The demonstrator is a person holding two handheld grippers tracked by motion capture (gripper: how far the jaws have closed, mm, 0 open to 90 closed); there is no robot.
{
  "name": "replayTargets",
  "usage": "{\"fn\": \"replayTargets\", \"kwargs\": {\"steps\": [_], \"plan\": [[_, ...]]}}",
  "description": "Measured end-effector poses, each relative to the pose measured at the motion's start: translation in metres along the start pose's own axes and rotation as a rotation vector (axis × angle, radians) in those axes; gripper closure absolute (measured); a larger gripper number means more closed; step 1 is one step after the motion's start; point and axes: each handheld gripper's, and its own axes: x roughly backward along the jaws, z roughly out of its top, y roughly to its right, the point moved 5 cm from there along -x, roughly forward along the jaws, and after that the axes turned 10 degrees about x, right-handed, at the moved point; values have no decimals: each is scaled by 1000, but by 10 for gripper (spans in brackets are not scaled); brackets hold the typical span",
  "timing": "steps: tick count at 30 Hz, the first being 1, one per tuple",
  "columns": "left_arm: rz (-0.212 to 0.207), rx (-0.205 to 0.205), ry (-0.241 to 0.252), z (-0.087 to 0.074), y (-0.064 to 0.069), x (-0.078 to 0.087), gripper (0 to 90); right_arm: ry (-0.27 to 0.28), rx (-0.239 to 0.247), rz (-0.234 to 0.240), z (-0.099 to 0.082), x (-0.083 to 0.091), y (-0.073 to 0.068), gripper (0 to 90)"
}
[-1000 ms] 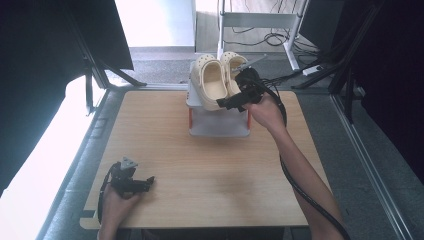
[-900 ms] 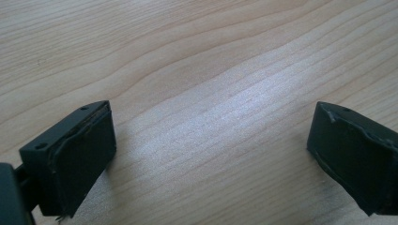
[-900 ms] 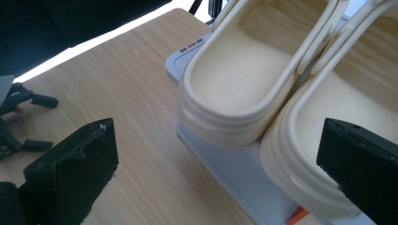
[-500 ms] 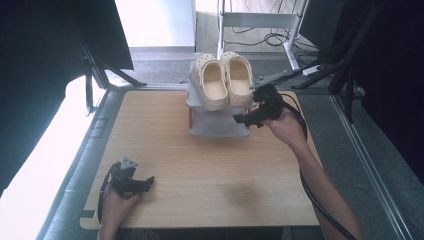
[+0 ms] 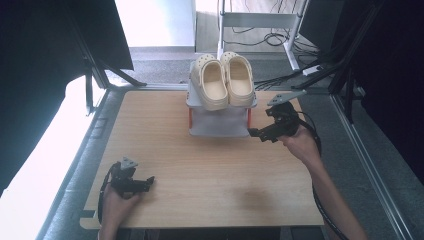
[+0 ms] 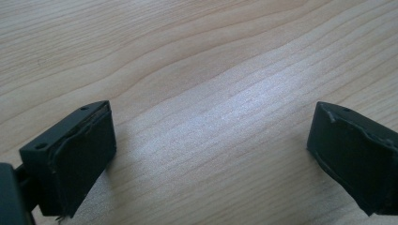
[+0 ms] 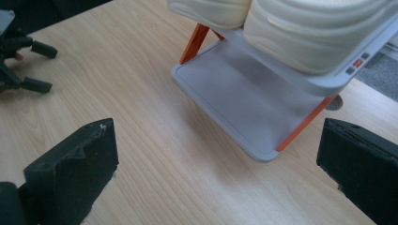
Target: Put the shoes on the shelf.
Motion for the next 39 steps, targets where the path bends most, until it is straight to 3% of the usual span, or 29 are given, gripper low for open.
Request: {"fn": "replayTargets", "kwargs": {"steps": [14, 21, 29, 39], "plan": [[1, 1, 2, 0, 0, 0, 13, 10, -33, 20, -51, -25, -16, 0], [0, 3, 0, 0, 0, 0, 14, 0, -33, 25, -81, -45, -24, 0], [0, 3, 0, 0, 0, 0, 14, -10, -68, 25, -114, -70, -29, 0], [2, 6, 0, 0, 1, 0, 14, -75, -85, 37, -151, -107, -44, 0]]}}
